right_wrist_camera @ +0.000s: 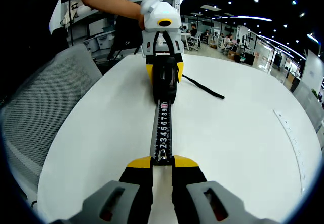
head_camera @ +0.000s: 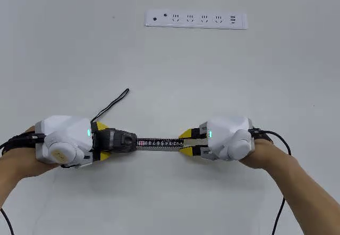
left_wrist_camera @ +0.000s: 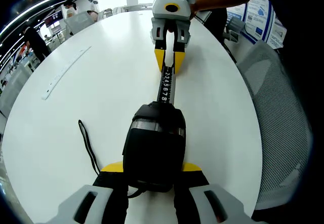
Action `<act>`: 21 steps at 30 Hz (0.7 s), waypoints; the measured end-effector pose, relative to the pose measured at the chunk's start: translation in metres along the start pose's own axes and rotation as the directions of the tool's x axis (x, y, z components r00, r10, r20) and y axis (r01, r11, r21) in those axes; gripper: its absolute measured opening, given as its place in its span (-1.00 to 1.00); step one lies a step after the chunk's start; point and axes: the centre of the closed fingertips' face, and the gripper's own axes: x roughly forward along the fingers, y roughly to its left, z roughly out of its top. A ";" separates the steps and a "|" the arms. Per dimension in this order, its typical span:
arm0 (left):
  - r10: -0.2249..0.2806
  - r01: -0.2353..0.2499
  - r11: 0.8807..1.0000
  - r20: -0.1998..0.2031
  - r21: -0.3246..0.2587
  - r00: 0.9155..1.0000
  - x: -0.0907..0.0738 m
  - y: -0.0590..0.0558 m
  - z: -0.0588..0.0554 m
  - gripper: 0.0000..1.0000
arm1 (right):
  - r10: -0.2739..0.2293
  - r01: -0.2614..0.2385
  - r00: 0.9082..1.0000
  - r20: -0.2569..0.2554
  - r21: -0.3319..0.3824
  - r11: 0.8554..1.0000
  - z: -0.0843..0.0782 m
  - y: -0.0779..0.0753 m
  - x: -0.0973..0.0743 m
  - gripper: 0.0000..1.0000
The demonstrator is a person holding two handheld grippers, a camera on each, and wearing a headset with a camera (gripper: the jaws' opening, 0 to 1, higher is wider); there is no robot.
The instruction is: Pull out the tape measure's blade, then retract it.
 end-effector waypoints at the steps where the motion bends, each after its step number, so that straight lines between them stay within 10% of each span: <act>1: 0.000 0.000 1.000 0.000 0.000 1.000 0.000 0.000 0.000 -0.37 | 0.000 0.000 1.000 0.000 0.000 1.000 -0.001 0.000 -0.001 -0.78; 21: 0.001 -0.001 1.000 -0.003 0.003 1.000 -0.002 -0.002 0.003 -0.37 | 0.002 -0.002 1.000 -0.002 0.016 1.000 -0.017 0.004 -0.017 -0.78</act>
